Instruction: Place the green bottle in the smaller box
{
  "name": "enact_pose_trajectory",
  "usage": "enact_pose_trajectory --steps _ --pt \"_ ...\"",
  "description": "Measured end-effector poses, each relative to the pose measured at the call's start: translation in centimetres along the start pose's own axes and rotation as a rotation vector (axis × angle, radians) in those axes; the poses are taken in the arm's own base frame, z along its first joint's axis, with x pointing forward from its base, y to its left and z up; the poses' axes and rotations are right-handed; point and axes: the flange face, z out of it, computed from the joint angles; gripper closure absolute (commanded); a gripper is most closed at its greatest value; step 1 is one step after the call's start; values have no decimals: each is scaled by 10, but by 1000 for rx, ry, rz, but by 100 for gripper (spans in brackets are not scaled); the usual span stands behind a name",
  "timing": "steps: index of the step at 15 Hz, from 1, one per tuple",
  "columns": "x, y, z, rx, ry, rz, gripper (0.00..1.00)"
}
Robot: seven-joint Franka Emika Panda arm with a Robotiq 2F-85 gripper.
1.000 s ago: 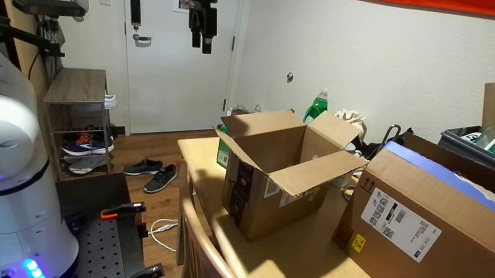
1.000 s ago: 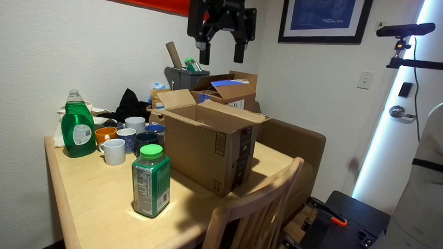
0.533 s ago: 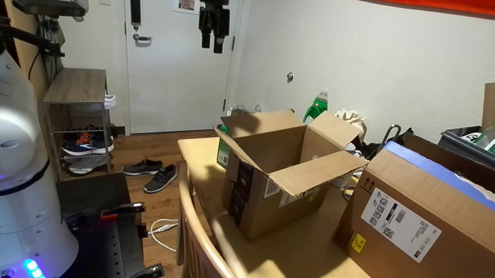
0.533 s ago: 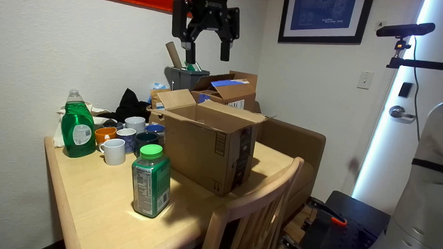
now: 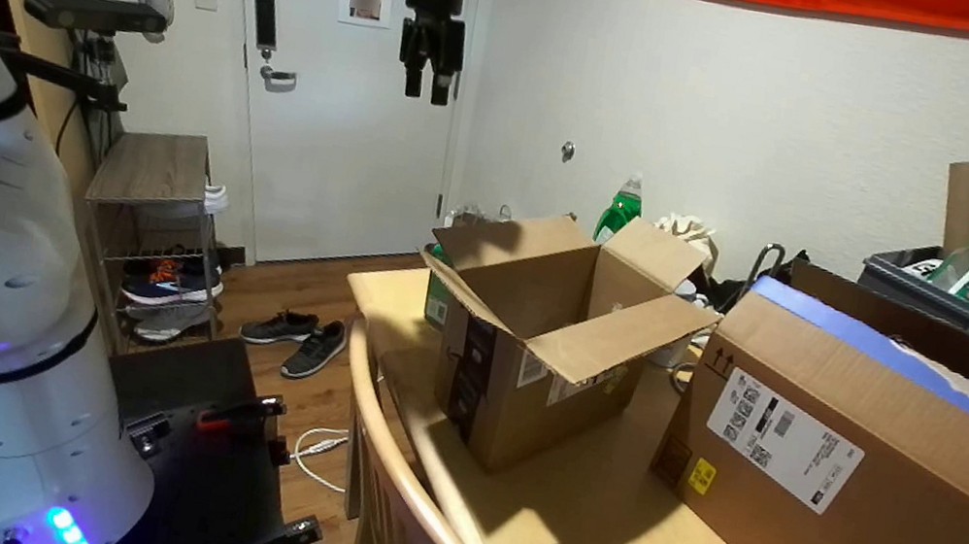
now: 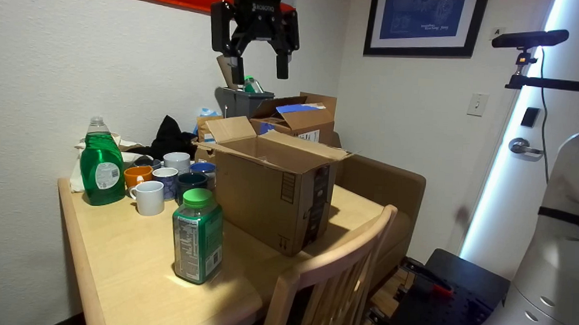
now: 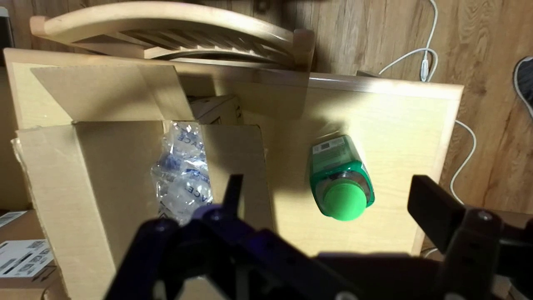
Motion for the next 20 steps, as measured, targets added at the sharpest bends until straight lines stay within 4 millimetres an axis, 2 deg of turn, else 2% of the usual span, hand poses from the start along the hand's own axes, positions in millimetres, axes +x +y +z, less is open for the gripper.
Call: enact_pose_trajectory --steps 10,20 --pt "26 -16 18 -11 -62 -31 0" --pt "48 -9 17 -11 -83 -14 0"
